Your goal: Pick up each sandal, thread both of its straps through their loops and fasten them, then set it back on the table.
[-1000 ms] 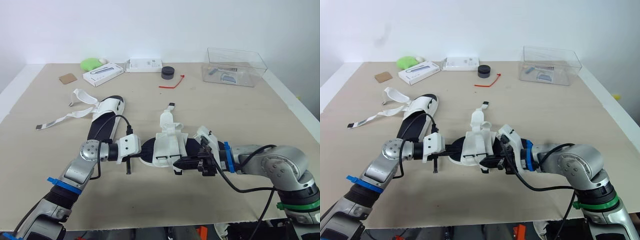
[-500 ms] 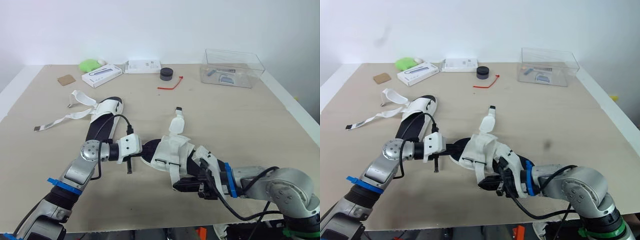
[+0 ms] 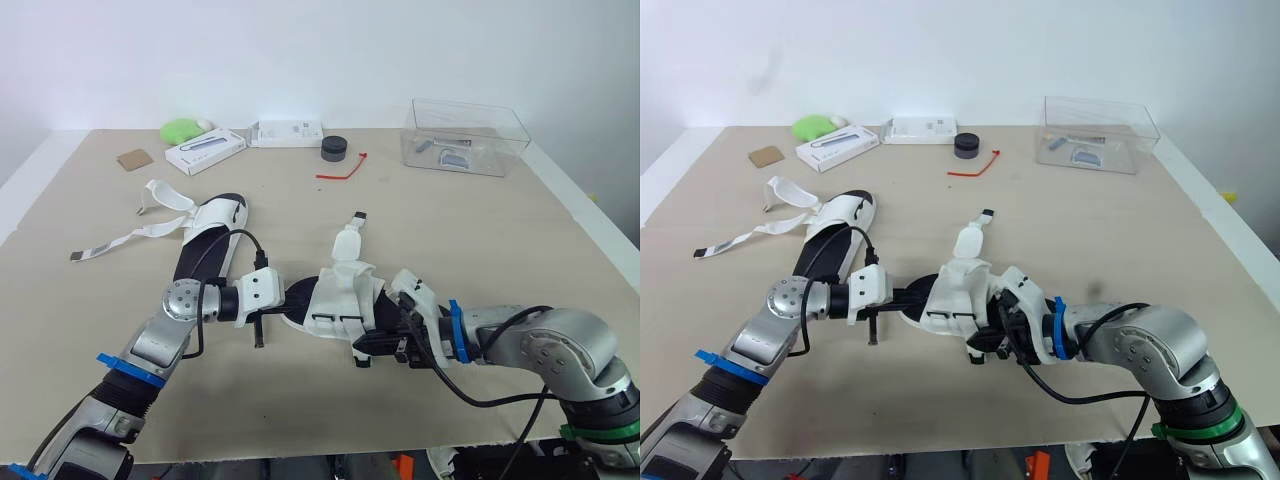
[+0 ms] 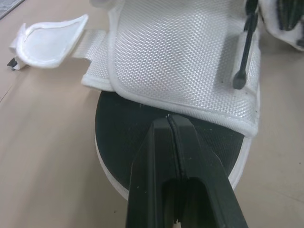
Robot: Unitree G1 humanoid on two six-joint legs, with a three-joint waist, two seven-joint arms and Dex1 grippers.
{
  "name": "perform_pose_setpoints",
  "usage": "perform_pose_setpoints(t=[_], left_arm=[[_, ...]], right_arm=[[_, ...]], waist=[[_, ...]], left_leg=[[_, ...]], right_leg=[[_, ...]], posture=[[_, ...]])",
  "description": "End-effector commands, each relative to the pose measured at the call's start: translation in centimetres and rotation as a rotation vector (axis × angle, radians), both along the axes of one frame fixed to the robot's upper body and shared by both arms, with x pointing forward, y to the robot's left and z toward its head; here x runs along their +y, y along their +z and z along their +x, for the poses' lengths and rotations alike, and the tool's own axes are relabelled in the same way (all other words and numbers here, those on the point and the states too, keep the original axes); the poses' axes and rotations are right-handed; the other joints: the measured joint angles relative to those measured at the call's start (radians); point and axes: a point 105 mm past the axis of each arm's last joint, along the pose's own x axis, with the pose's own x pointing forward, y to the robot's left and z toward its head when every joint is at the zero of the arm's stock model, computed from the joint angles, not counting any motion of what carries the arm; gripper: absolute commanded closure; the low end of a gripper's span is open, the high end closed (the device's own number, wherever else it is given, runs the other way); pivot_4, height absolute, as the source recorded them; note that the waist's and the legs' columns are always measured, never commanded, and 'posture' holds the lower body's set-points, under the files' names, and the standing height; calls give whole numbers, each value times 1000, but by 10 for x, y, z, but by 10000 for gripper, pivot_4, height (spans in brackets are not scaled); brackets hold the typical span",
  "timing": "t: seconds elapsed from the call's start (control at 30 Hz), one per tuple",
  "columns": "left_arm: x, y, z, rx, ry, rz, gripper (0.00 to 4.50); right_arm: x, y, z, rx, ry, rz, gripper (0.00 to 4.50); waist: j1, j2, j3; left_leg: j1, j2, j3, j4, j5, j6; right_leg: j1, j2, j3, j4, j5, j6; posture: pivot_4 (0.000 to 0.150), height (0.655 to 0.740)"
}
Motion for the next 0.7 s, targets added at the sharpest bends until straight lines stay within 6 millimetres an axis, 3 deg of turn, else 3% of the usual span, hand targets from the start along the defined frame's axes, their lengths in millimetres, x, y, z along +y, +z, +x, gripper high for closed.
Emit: perform_pose_setpoints(t=[0.03, 0.4, 0.5, 0.7], left_arm=[[7, -8, 5, 10, 37, 42, 45000], [9, -9, 9, -4, 67, 43, 45000], [8, -11, 8, 2, 66, 44, 45000], [7, -12, 5, 17, 74, 31, 45000]], right_arm=[[-6, 13, 17, -86, -8, -14, 44835], [2, 24, 40, -173, 88, -38, 44835], [5, 26, 38, -197, 122, -38, 44835], [10, 30, 18, -153, 182, -25, 44835]], waist=[[0, 0, 0], [-1, 0, 0], [0, 0, 0], [0, 0, 0]], left_leg=[[0, 0, 0, 0, 0, 0], [-1, 1, 0, 0, 0, 0], [-1, 0, 0, 0, 0, 0], [-1, 1, 0, 0, 0, 0]], right_leg=[[0, 0, 0, 0, 0, 0], [-1, 1, 0, 0, 0, 0], [-2, 1, -1, 0, 0, -1], [-2, 1, -1, 0, 0, -1]], posture=[[1500, 7400], [1500, 7400], [1500, 7400], [1500, 7400]])
